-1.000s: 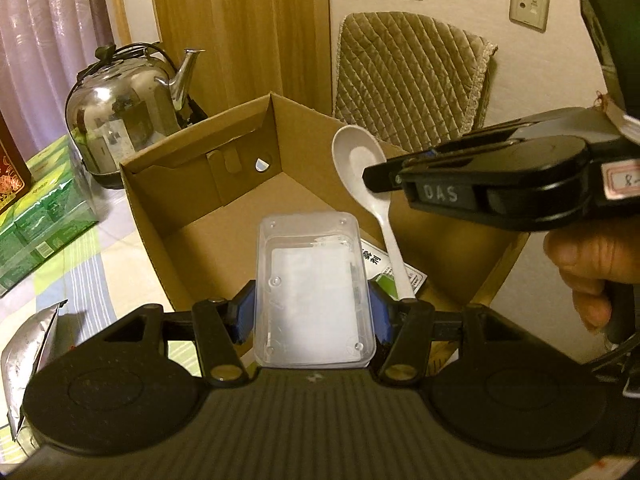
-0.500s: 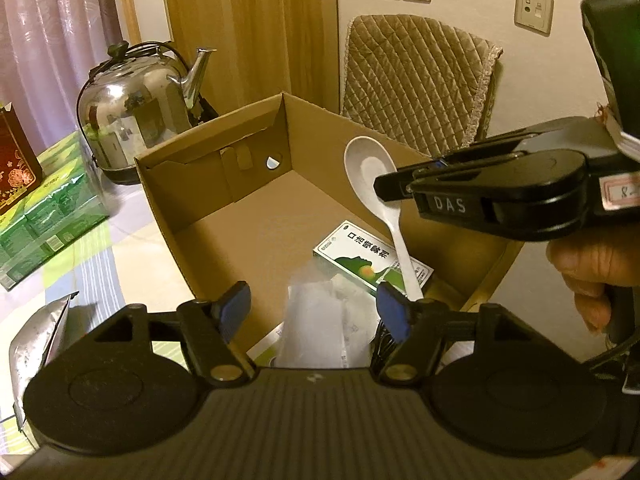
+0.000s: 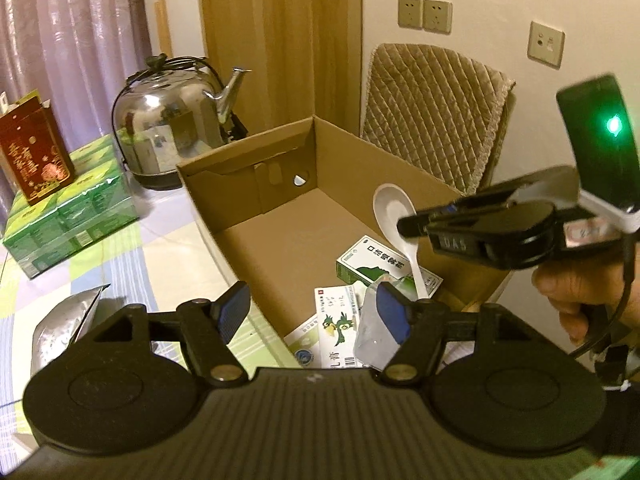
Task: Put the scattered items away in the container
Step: 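Open both grippers to drop the plastic box and spoon into the cardboard box, then withdraw both tools from the cardboard box back over the table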
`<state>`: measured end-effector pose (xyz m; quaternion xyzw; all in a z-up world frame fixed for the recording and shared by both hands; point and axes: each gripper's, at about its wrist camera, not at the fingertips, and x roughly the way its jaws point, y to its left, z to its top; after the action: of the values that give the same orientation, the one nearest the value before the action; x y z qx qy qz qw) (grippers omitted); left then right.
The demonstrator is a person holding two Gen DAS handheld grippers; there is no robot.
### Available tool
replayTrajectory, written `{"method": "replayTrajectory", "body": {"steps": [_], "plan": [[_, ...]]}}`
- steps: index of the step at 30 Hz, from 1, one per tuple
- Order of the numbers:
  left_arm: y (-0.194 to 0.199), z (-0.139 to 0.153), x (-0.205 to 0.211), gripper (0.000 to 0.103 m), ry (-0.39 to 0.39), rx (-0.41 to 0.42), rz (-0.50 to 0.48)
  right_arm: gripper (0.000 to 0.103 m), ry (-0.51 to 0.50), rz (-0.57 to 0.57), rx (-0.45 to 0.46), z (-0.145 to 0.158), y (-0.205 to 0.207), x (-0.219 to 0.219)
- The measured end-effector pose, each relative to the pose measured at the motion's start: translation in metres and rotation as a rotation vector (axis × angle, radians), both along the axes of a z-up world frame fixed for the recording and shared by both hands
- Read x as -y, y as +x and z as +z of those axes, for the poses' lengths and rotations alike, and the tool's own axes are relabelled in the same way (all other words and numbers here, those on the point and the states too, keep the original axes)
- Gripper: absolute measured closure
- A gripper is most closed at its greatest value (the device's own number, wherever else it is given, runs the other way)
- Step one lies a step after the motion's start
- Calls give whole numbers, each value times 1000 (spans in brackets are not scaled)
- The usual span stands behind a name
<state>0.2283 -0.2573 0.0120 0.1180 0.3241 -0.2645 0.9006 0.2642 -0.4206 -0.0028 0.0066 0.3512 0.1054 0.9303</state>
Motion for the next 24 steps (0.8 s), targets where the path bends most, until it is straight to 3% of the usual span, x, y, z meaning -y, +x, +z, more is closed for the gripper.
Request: {"method": "replayTrajectory", "body": {"steps": [6,7,8,9,16,24], "plan": [[-7,5,-13,37,-16,8,27,94,-8,2,9,2,-6,-1],[-9,6,-15,37,-18,10,31,85,-12,4,11,3,-7,-2],[-10,6,-17,36,-19,11,35,63,-16,4,14,4,-8,-3],[-11,6,-20,36,-19,11,40,55,-19,2,18,5,-10,-3],[-26,10,-39,34,-32,16,84,52,-10,0,46,16,-27,-9],[-49,14,-76,30,-68,3,164,31,62,46,88,39,-74,-38]]}}
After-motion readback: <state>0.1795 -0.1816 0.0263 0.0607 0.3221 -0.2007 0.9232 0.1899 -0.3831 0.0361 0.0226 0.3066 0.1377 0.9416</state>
